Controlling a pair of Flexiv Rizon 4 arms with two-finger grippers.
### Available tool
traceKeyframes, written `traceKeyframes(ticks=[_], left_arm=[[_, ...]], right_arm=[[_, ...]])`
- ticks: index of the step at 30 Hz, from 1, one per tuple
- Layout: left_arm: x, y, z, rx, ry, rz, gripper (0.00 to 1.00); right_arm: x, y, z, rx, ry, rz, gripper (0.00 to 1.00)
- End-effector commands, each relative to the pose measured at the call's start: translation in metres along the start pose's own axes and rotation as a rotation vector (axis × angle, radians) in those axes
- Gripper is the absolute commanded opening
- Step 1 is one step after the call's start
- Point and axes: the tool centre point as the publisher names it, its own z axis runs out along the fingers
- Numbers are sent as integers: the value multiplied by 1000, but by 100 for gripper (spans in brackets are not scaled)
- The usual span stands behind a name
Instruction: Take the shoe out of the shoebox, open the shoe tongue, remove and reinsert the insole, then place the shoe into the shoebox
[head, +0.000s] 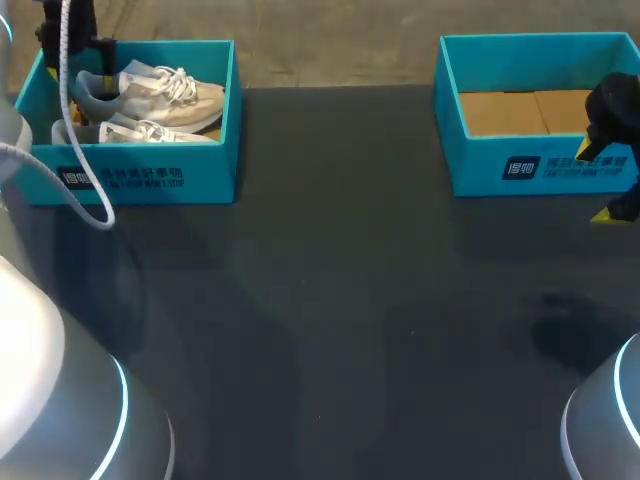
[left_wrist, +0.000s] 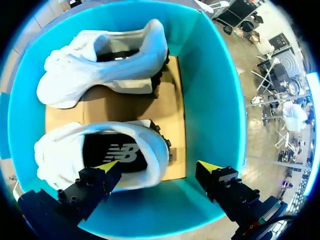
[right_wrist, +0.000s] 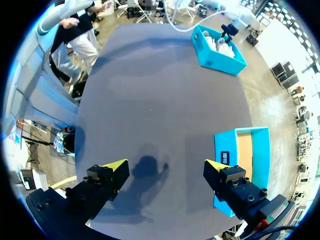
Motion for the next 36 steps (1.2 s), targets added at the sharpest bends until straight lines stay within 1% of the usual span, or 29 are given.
traceKeyframes(ticks=[1, 6, 11, 17, 23, 29, 36], left_arm=[[7, -29, -31, -33, -32, -21, 100], [9, -54, -53, -62, -70, -28, 100], [11, -83, -66, -71, -93, -8, 100], [19, -115, -70, -72, -102, 5, 100], [26, -140, -70, -86, -89, 20, 100], [30, -160, -69, -80, -84, 37, 100], [30, -160, -69, -80, -84, 37, 100]], right_arm=[[-2, 1, 1, 4, 4, 0, 100], [-2, 1, 1, 4, 4, 0, 100], [-2, 1, 1, 4, 4, 0, 100], [-2, 1, 1, 4, 4, 0, 100], [-2, 1, 1, 4, 4, 0, 100], [-2, 1, 1, 4, 4, 0, 100], [-2, 1, 1, 4, 4, 0, 100]])
